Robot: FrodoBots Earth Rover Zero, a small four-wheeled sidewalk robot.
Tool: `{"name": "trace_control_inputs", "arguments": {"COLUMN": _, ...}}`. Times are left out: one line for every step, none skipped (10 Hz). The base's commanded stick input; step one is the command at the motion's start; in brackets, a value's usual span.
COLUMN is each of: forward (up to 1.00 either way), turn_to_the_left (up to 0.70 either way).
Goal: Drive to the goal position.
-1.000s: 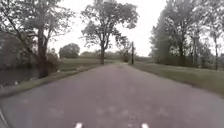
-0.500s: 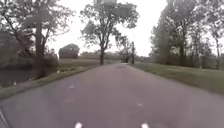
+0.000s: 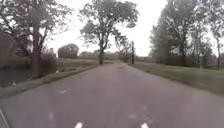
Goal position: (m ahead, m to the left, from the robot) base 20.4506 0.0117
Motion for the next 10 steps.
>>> {"name": "trace_control_inputs", "arguments": {"forward": 1.00, "turn_to_the_left": -0.28}}
{"name": "trace_control_inputs", "arguments": {"forward": 1.00, "turn_to_the_left": -0.10}}
{"name": "trace_control_inputs", "arguments": {"forward": 1.00, "turn_to_the_left": -0.02}}
{"name": "trace_control_inputs", "arguments": {"forward": 1.00, "turn_to_the_left": 0.00}}
{"name": "trace_control_inputs", "arguments": {"forward": 1.00, "turn_to_the_left": 0.00}}
{"name": "trace_control_inputs", "arguments": {"forward": 1.00, "turn_to_the_left": 0.00}}
{"name": "trace_control_inputs", "arguments": {"forward": 1.00, "turn_to_the_left": 0.00}}
{"name": "trace_control_inputs", "arguments": {"forward": 1.00, "turn_to_the_left": 0.00}}
{"name": "trace_control_inputs", "arguments": {"forward": 1.00, "turn_to_the_left": 0.00}}
{"name": "trace_control_inputs", "arguments": {"forward": 1.00, "turn_to_the_left": -0.23}}
